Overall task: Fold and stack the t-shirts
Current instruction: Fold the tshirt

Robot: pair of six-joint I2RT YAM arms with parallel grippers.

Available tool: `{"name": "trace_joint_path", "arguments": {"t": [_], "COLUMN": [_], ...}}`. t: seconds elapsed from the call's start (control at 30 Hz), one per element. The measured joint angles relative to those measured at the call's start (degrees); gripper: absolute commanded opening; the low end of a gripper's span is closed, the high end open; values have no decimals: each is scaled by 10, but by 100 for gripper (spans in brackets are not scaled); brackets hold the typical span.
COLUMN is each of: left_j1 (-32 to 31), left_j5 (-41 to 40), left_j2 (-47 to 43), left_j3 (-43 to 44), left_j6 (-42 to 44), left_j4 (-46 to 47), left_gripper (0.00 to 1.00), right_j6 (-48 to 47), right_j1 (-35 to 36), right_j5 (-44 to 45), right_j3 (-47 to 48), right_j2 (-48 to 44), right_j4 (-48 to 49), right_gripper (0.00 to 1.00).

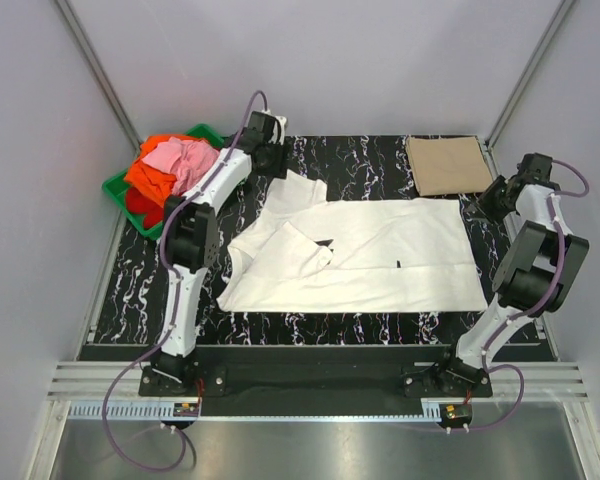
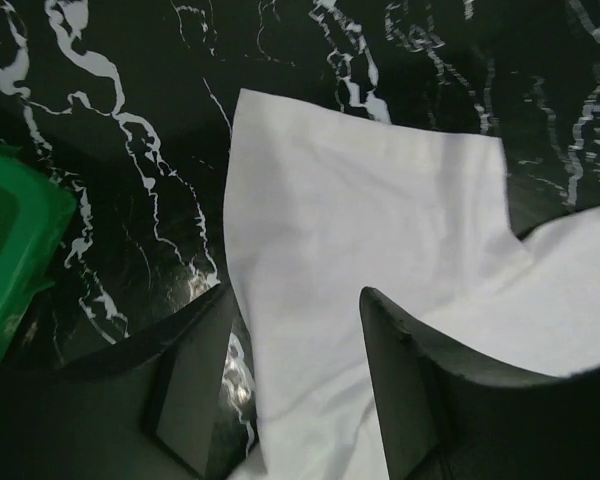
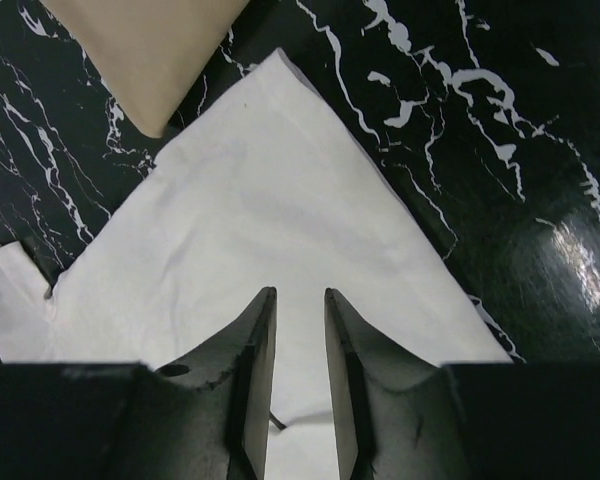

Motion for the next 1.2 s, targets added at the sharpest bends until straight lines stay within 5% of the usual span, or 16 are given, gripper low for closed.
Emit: {"name": "trace_joint_path", "arguments": {"t": [0.23,0.73,1.07,1.2], "left_j1": [22,33,46,57], "left_j5": [0,42,105,129], "left_j2": [142,170,190,193], "left_j3": [94,117,135,139], "left_j6": [10,37,44,37], "left_j4": [-36,-3,7,10], "left_gripper": [60,58,37,12], "right_j6": [-23,-105,-125,-129], "right_j1": [0,7,10,13], "right_j5": [-25,-87,-116,-113], "right_j3": [75,216,253,255], "right_j2": [88,264,303,304], "right_j4": [20,31,14,12], "right_gripper": [37,40,33,10]}}
